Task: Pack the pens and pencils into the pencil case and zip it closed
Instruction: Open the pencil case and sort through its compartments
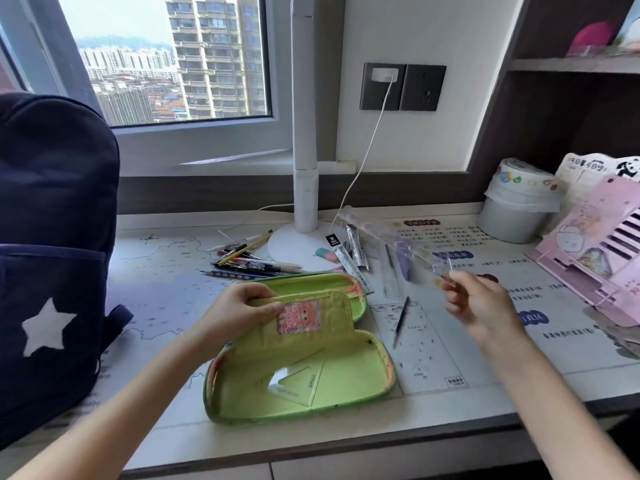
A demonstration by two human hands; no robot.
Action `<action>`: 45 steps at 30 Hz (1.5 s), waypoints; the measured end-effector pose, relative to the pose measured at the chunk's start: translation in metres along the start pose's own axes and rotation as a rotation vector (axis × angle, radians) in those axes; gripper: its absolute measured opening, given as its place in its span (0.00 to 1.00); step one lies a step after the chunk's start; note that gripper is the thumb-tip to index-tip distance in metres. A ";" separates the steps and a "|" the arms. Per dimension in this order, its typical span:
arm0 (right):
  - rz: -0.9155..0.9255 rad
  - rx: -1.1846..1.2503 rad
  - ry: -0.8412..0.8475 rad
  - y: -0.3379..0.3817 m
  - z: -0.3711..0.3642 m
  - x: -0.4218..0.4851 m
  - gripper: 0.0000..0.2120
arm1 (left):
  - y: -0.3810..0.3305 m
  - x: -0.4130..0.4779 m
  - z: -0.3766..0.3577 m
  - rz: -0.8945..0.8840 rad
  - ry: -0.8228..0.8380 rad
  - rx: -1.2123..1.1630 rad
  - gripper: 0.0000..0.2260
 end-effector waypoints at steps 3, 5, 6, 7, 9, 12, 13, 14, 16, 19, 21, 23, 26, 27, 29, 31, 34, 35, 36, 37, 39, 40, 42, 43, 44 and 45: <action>-0.115 -0.020 0.403 0.014 0.013 -0.024 0.12 | 0.000 -0.005 0.001 -0.009 -0.029 0.000 0.06; -0.136 -0.244 0.569 0.020 0.015 -0.041 0.11 | 0.002 -0.007 0.000 -0.008 -0.044 -0.010 0.06; -0.136 -0.364 0.604 0.021 0.014 -0.048 0.11 | 0.003 -0.008 -0.001 -0.017 -0.067 0.001 0.07; -0.136 -0.475 0.613 0.020 0.011 -0.054 0.10 | 0.004 -0.009 -0.001 -0.051 -0.113 0.053 0.09; -0.140 -0.641 0.603 0.015 0.002 -0.064 0.09 | 0.008 -0.013 0.001 -0.195 -0.254 0.248 0.13; -0.165 -0.706 0.665 0.000 -0.018 -0.076 0.08 | 0.010 -0.022 -0.001 -0.413 -0.451 0.477 0.16; -0.176 -0.719 0.683 -0.005 -0.024 -0.079 0.08 | 0.010 -0.026 -0.002 -0.447 -0.499 0.531 0.16; -0.186 -0.745 0.696 -0.010 -0.030 -0.081 0.08 | 0.010 -0.029 -0.004 -0.470 -0.535 0.576 0.17; -0.199 -0.815 0.728 -0.017 -0.039 -0.086 0.09 | 0.011 -0.034 -0.005 -0.502 -0.580 0.650 0.17; -0.149 -0.946 0.680 -0.023 -0.048 -0.089 0.10 | 0.013 -0.040 -0.005 -0.553 -0.572 0.716 0.16; 0.002 -1.171 0.618 -0.025 -0.051 -0.092 0.17 | 0.014 -0.041 -0.004 -0.568 -0.494 0.733 0.13; 0.235 -1.426 0.534 -0.025 -0.053 -0.095 0.22 | 0.016 -0.040 -0.005 -0.541 -0.399 0.723 0.11; 0.525 -1.417 0.532 -0.019 -0.060 -0.103 0.18 | 0.018 -0.041 -0.004 -0.476 -0.318 0.674 0.12; 0.591 -1.422 0.607 -0.019 -0.062 -0.105 0.16 | 0.019 -0.041 -0.003 -0.461 -0.301 0.670 0.12; 0.672 -1.496 0.770 -0.026 -0.066 -0.107 0.15 | 0.020 -0.042 -0.001 -0.438 -0.263 0.656 0.14; 0.680 -1.608 0.855 -0.033 -0.067 -0.108 0.16 | 0.021 -0.042 0.001 -0.420 -0.231 0.635 0.14; 0.689 -1.654 0.857 -0.033 -0.064 -0.109 0.16 | 0.021 -0.040 0.003 -0.404 -0.205 0.576 0.13; 0.658 -1.589 0.854 -0.030 -0.062 -0.108 0.16 | 0.021 -0.038 0.004 -0.397 -0.197 0.536 0.12; 0.610 -1.463 0.810 -0.025 -0.060 -0.105 0.14 | 0.020 -0.037 0.005 -0.387 -0.189 0.488 0.11; 0.588 -1.319 0.691 -0.020 -0.057 -0.098 0.12 | 0.019 -0.035 0.006 -0.373 -0.182 0.434 0.09; 0.602 -1.223 0.322 -0.016 -0.048 -0.067 0.12 | 0.017 -0.032 0.008 -0.320 -0.177 0.318 0.07; 0.573 -1.266 0.151 -0.016 -0.044 -0.048 0.15 | 0.016 -0.029 0.008 -0.292 -0.173 0.265 0.06; 0.436 -1.380 -0.048 -0.023 -0.041 -0.012 0.14 | 0.016 -0.025 0.007 -0.253 -0.173 0.216 0.05; 0.353 -1.430 -0.091 -0.027 -0.045 0.003 0.14 | 0.016 -0.024 0.006 -0.241 -0.178 0.211 0.06; 0.271 -1.467 -0.108 -0.030 -0.050 0.015 0.14 | 0.016 -0.023 0.006 -0.230 -0.186 0.210 0.06; 0.200 -1.487 -0.112 -0.034 -0.057 0.025 0.15 | 0.015 -0.022 0.005 -0.221 -0.191 0.207 0.06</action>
Point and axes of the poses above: each hand's wrist, its own x-axis towards the middle knuckle, its own z-axis out of the back of the hand, y = z × x, the point moved 1 cm from there along x, towards the middle knuckle, and after that the axes turned 2 degrees about -x, right-handed, at the moved point
